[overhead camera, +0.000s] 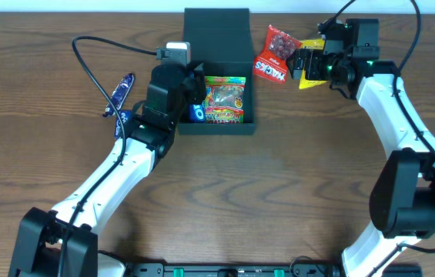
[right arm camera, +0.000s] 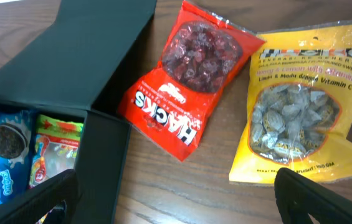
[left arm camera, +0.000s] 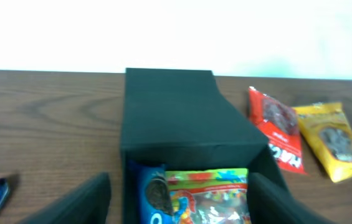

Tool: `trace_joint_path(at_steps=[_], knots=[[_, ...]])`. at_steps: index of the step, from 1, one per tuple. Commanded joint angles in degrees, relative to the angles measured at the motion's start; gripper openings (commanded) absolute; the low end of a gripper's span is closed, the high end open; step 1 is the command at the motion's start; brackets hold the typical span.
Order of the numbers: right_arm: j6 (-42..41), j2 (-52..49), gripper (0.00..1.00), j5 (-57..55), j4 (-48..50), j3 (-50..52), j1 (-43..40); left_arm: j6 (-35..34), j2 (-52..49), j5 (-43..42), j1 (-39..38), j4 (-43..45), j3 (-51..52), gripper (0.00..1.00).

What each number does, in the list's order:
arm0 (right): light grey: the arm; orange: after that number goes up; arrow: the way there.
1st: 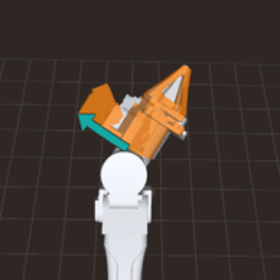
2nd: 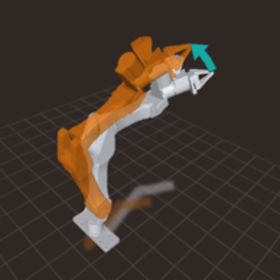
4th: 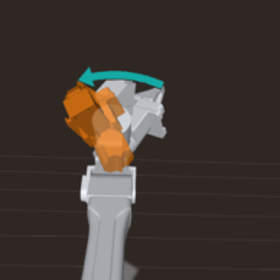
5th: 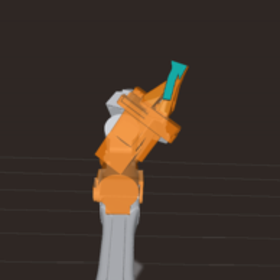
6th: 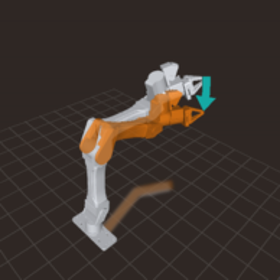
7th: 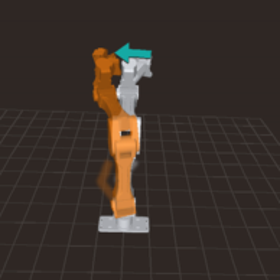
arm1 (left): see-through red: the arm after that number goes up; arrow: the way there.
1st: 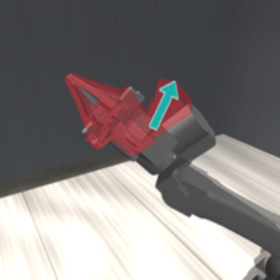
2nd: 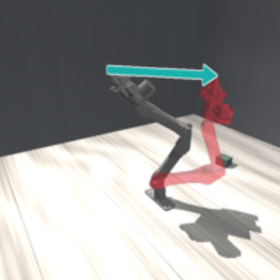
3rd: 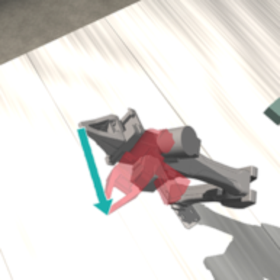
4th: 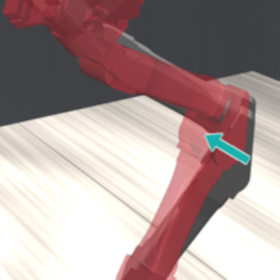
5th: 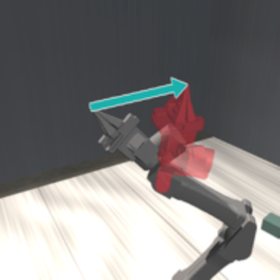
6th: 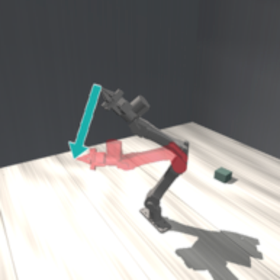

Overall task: Pack container
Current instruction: 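Lower the Oreo pack into the box with the left gripper, then grasp the yellow Hacks bag with the right gripper, place in box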

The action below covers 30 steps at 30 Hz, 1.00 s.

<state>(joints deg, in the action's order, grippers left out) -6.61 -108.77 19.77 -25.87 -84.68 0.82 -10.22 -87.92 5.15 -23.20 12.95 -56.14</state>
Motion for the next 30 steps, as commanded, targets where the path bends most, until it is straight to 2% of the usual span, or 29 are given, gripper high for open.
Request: trace_joint_path(at_steps=[1,2,7,13,18,23,30], knots=[[-0.61,1.53,0.99,0.59,0.85,-1.25,-0.31,5.14,0.52,3.41,1.16,-0.09,-0.28,0.89],[-0.66,1.53,0.99,0.59,1.33,-1.25,-0.24,6.36,0.52,3.48,1.66,-0.13,-0.28,0.98],[-0.7,1.53,0.95,-2.56,4.28,-1.27,2.67,7.74,0.52,5.31,6.64,-1.27,-0.28,0.95],[-4.02,1.51,0.98,-19.02,8.87,-1.57,7.78,7.41,0.52,-0.15,14.38,-3.15,-0.28,0.95],[-6.29,-1.18,0.89,-22.77,11.82,-2.29,5.51,7.45,0.5,-2.4,16.35,-3.26,-0.28,0.95],[-6.23,-9.46,0.89,-22.8,9.55,-10.03,3.58,7.45,0.5,-2.43,16.41,-3.3,-0.28,0.95],[-6.71,-23.65,0.89,-25.68,-0.39,-27.32,1.6,7.43,0.5,-2.45,16.41,-4.76,-0.28,0.95]])
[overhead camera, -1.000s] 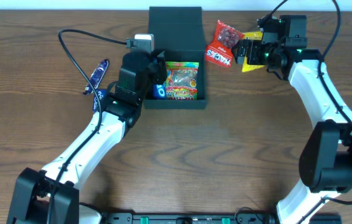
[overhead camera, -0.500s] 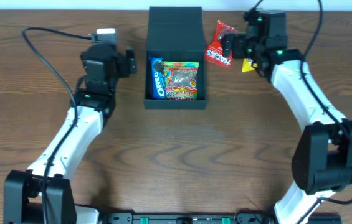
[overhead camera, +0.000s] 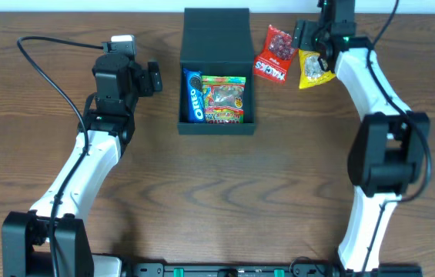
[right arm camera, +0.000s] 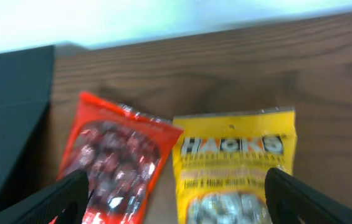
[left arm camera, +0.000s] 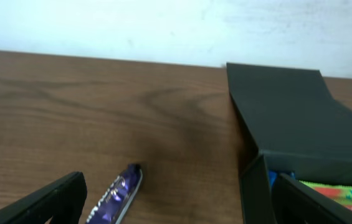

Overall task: Pack container
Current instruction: 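Grasp the yellow Hacks bag with the right gripper, place in box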

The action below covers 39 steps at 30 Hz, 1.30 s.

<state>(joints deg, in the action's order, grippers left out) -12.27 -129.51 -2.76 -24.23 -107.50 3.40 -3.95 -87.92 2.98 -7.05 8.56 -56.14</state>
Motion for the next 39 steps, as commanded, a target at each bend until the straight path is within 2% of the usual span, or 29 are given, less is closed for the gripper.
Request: trace_joint_path(at_steps=[1,8,14,17,20,25,35,39], knots=[[-1.01,-4.13,0.89,-4.37,-3.19,-5.68,-1.11,1.16,0.5,-0.26,0.26,-0.55,-0.28,0.95],[-1.01,-9.73,0.88,-5.62,-5.88,-6.86,-1.57,1.16,0.5,-0.26,0.26,-0.85,-0.28,0.95],[-1.03,-12.15,0.79,-5.64,-8.41,-6.86,-1.88,1.14,0.5,-0.26,0.26,-0.85,-0.28,0.95],[-1.86,-12.52,0.67,-5.64,-9.92,-6.86,-2.25,1.14,0.5,-0.26,0.26,-0.85,-0.28,0.95],[-3.19,-12.52,0.48,-5.57,-11.41,-6.86,-2.47,1.14,0.5,-0.28,0.26,-0.85,-0.28,0.95],[-3.15,-11.3,0.03,-5.38,-14.69,-6.88,-2.47,1.18,0.5,-0.24,0.26,-0.79,-0.28,0.95],[-2.67,0.2,0.01,-5.29,-14.75,-6.88,-0.9,3.91,0.52,0.63,0.42,2.8,-0.28,0.95],[8.68,5.07,0.01,3.1,-11.56,-6.88,3.3,4.17,0.52,0.59,2.34,5.7,-0.28,0.95]])
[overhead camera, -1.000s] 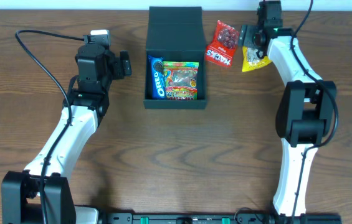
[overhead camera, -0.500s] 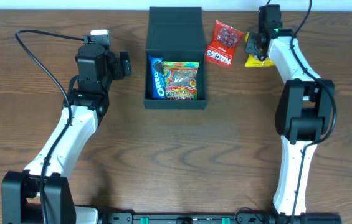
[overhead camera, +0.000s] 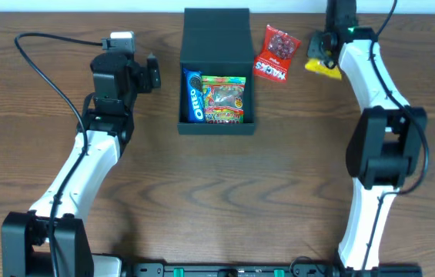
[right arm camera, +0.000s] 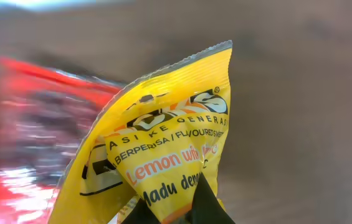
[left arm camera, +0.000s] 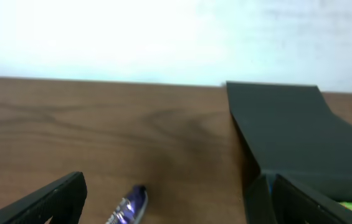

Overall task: Pack container
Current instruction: 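Grasp the yellow Hacks bag with the right gripper, place in box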

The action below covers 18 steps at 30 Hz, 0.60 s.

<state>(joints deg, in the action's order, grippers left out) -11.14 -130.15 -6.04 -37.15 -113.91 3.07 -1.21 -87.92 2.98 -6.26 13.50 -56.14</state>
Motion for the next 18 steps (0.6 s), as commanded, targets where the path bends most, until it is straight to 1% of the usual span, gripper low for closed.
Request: trace_joint_path(at_steps=[1,3,5,6,9,12,15,18], knots=[[11.43,6.54,0.01,9.38,1.92,-0.48,5.18,1.44,0.52,0.59,2.4,1.29,-0.28,0.95],[18.93,7.23,0.01,14.16,2.6,-0.48,8.81,1.2,0.59,0.46,4.57,1.92,-0.28,0.95],[24.37,7.23,0.01,17.84,2.19,-0.46,11.74,1.22,0.72,0.35,6.08,1.86,-0.28,0.95],[28.87,7.21,0.01,20.2,1.29,-0.44,13.7,1.22,0.74,0.37,7.04,1.84,-0.28,0.95],[40.0,7.21,0.01,21.33,-1.44,-0.42,18.16,1.22,0.74,0.35,8.35,1.84,-0.28,0.95],[49.35,7.02,0.01,21.33,-4.76,-0.39,21.14,1.25,0.74,0.37,8.61,1.86,-0.28,0.95],[56.43,6.05,0.01,21.27,-7.72,-0.39,23.02,1.25,0.74,0.35,8.61,1.84,-0.28,0.95],[57.48,4.31,0.01,20.55,-8.63,-0.39,23.61,1.25,0.74,0.35,8.61,1.81,-0.28,0.95]])
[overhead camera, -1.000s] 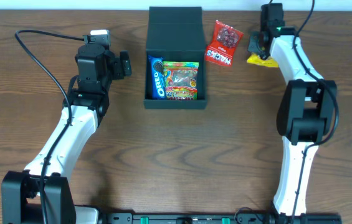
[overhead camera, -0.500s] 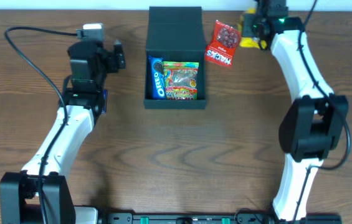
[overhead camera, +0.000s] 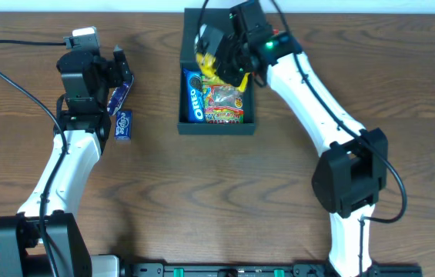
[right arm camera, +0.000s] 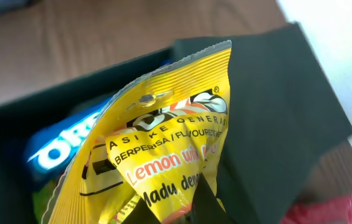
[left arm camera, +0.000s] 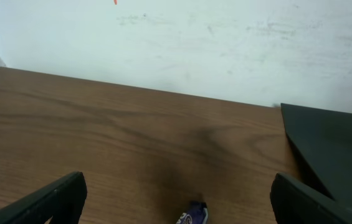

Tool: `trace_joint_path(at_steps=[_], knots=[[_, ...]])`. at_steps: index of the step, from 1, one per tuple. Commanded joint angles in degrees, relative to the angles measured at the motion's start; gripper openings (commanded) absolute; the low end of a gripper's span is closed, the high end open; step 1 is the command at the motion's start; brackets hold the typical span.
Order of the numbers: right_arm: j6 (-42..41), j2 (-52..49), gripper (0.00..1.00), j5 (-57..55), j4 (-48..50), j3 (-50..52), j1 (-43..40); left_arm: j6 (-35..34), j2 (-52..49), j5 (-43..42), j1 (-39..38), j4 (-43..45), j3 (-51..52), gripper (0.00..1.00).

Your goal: Pack container

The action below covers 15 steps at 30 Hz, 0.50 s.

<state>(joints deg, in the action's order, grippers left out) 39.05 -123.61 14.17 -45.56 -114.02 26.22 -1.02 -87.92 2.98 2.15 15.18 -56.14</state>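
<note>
The black box stands open at the table's far middle, its lid folded back. Inside lie a blue Oreo pack and a colourful gummy pack. My right gripper is shut on the lower edge of a yellow Hacks bag, which hangs over the box's far part. The left gripper is open and holds nothing. It hovers over a purple bar, of which only the tip shows in the left wrist view.
A small blue packet lies just in front of the purple bar, left of the box. A red bag shows beyond the lid at the right wrist view's corner; the right arm hides it from overhead. The wall runs behind the table's far edge.
My right gripper, still shut on the yellow bag, has moved from the far right of the box to over the box. The left gripper has shifted further left, over the purple bar.
First my left gripper was open at the box with the Oreo pack in it, while the right hovered open above the red and yellow bags. Then the left stood back to the left. Then the right held the yellow bag, lifted, now over the box.
</note>
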Motion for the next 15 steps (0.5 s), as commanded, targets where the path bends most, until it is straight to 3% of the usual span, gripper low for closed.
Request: trace_joint_path(at_steps=[1,9,13,15], knots=[[7.3,-2.78,0.01,0.17,-0.31,-0.28,0.48,1.05,0.74,0.35,0.2,0.11,-0.28,0.95],[6.75,-8.61,0.01,-2.4,1.9,-0.28,0.39,1.05,0.74,0.33,0.2,0.07,-0.28,0.95],[1.53,-11.47,0.02,-6.4,5.51,-0.28,0.37,1.03,0.74,0.33,0.2,0.07,-0.28,0.95],[-1.64,-12.66,0.08,-12.57,6.97,-0.28,0.39,1.03,0.74,0.33,0.17,0.02,-0.28,0.95]])
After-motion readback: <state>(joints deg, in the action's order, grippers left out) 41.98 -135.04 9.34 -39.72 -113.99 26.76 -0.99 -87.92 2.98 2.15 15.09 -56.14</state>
